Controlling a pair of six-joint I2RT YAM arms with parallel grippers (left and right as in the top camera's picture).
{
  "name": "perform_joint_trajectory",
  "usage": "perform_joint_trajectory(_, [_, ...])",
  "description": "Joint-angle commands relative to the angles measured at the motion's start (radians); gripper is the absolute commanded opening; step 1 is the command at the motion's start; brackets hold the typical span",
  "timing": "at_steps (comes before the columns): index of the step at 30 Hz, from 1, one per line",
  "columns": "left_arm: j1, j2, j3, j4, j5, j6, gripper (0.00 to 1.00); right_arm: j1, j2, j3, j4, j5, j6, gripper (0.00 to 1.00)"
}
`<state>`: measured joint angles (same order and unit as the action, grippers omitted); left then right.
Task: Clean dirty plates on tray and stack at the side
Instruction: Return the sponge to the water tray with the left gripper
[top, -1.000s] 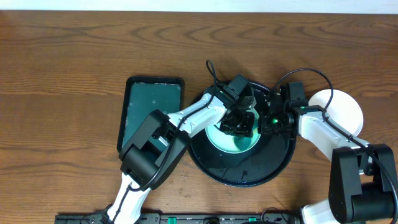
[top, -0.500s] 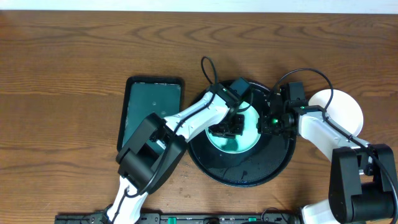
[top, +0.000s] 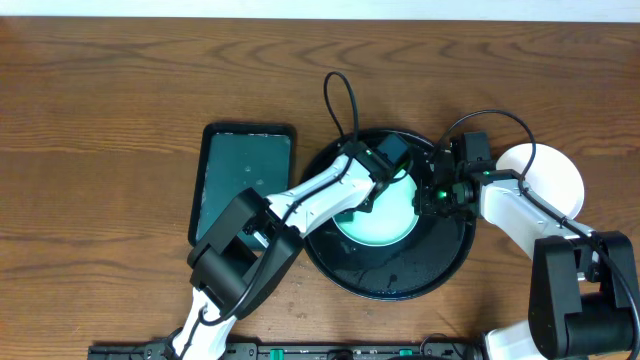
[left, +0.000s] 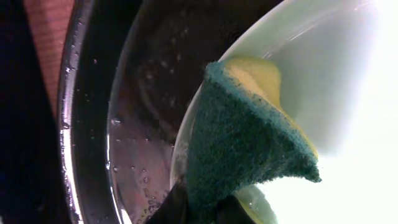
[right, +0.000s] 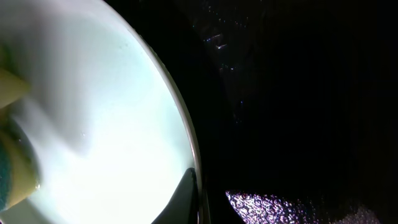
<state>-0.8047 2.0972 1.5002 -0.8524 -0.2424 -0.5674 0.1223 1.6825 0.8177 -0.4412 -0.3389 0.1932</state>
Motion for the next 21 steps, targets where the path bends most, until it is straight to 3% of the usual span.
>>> perform_joint_trajectory(1, [0.042, -0.047, -0.028, -0.038, -0.134, 0.015, 0.07, 0.010, 0.036, -0.028, -0.004, 0.054, -0.008, 0.01])
perform_joint_trajectory(12, [0.153, -0.435, -0.028, -0.095, -0.100, -0.021, 0.07, 0.011, 0.036, -0.028, -0.004, 0.054, -0.008, 0.01])
perform_joint_trajectory(18, [0.365, -0.449, -0.088, -0.151, -0.101, 0.009, 0.08, 0.011, 0.036, -0.028, -0.004, 0.073, -0.008, 0.01])
perform_joint_trajectory(21, [0.481, -0.431, -0.190, -0.077, 0.049, 0.074, 0.07, 0.011, 0.036, -0.028, -0.003, 0.073, -0.008, 0.01])
